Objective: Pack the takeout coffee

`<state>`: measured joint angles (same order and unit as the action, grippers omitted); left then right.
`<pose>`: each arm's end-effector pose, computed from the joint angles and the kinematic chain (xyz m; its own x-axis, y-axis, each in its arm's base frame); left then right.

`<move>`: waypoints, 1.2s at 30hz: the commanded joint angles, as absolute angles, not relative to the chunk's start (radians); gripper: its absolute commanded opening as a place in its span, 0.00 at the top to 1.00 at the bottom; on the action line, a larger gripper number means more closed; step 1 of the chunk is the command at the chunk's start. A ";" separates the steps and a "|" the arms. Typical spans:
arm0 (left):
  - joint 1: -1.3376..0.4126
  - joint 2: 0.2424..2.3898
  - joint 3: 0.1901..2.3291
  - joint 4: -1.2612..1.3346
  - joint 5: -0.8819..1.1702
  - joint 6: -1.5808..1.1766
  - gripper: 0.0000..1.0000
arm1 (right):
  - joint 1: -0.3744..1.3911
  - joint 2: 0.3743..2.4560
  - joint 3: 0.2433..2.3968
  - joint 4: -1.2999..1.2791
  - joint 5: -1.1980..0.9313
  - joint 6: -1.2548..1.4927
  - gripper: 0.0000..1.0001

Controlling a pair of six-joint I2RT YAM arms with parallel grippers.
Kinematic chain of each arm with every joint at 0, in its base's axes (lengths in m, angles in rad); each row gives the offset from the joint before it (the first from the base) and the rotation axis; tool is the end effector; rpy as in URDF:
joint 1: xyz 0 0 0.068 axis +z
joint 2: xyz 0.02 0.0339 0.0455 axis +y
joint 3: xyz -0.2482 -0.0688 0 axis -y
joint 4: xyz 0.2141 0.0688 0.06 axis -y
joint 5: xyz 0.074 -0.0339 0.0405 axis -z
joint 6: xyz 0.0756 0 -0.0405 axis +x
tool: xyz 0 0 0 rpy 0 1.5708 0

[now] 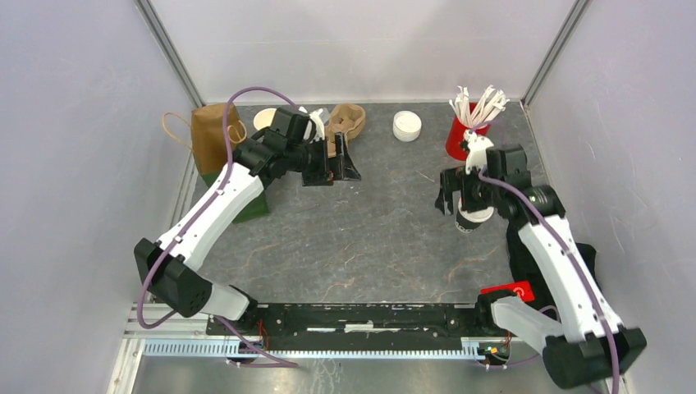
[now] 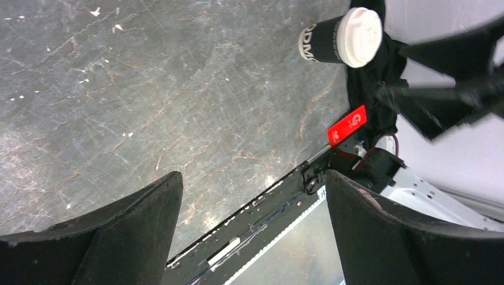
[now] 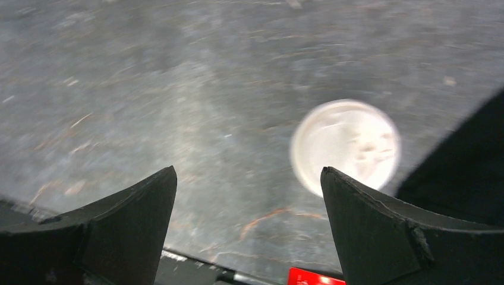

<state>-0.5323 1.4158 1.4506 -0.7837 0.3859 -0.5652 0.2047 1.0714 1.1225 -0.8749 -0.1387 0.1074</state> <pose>0.2432 -0.1763 0.3281 -0.8745 -0.0608 -0.4813 0.2835 0.7410 -0.6087 0.2065 0.0535 0.2930 -0.7457 -0.0464 -0.6646 -0.2146 0.9611 0.1737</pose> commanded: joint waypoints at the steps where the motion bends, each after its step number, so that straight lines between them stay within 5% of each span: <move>1: -0.534 1.475 1.490 -0.790 0.299 -0.588 0.05 | 0.238 0.926 1.040 -0.884 -0.394 0.166 0.02; 5: -0.534 1.580 1.543 -0.838 0.154 -0.519 0.09 | 0.237 0.828 1.027 -0.842 -0.506 0.263 0.02; 18: -0.534 2.027 2.009 -0.959 -0.310 -0.216 0.28 | 0.238 0.827 1.177 -1.021 -0.388 0.211 0.02; 25: -0.543 2.187 2.159 -0.962 -0.356 -0.128 0.34 | 0.237 0.894 1.173 -1.009 -0.307 0.191 0.02; 36: -0.537 2.284 2.189 -0.875 -0.255 -0.119 0.28 | 0.237 1.054 1.255 -1.006 -0.262 0.126 0.02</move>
<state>-0.5392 2.2654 2.1365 -0.9260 -0.3027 -0.1551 0.2356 1.0435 1.1931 -1.0130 -0.3031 0.1631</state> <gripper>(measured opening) 0.718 0.979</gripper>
